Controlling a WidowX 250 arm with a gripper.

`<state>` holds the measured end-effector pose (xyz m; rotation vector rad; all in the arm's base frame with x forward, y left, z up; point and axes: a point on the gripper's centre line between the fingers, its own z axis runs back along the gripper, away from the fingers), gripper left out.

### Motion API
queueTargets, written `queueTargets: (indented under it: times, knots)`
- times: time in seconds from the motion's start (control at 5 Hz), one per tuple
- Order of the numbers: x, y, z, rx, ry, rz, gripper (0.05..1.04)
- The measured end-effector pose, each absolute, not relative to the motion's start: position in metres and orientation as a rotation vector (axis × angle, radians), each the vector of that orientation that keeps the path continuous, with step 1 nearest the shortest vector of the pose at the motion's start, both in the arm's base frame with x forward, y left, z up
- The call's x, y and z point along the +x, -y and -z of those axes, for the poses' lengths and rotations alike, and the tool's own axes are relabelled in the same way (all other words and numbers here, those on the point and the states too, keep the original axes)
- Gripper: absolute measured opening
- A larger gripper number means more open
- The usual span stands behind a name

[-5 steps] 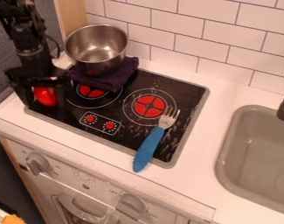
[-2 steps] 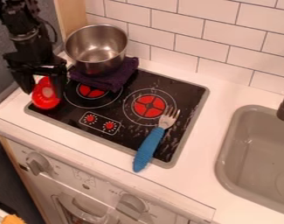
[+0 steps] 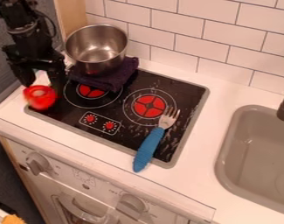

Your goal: Move the red object in front of the metal bowl

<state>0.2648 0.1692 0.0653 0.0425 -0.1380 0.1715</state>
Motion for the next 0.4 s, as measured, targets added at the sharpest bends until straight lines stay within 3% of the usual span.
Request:
queueTargets:
  times: [0.4]
  knots:
    - [0.2649,-0.1646,-0.0805,0.059,0.169,-0.152,1.001]
